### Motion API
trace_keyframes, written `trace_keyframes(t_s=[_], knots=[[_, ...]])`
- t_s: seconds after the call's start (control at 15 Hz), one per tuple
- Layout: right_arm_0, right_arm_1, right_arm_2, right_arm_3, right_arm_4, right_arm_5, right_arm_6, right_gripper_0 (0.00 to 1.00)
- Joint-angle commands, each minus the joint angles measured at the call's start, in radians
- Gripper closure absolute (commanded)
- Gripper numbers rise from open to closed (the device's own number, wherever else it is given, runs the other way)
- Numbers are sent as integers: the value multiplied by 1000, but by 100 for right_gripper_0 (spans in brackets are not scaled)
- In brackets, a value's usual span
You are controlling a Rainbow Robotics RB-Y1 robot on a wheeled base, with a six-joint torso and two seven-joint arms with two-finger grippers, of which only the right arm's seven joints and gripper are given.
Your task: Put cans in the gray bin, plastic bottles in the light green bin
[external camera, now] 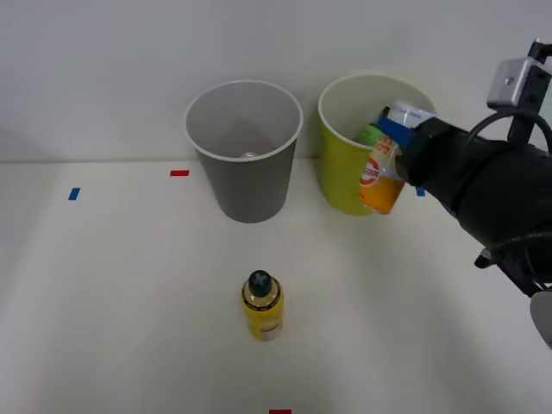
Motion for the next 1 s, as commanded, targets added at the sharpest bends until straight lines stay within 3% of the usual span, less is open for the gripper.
trace_keyframes(t_s=[0.07, 0.53, 0.8, 1.0], knots=[[-112, 76, 87, 118, 67, -223, -24, 95], [-425, 268, 134, 576, 221, -372, -15, 98], [-539, 306, 196, 762, 357, -385, -9, 98], [-571, 307, 255, 908, 420, -507, -22, 99]])
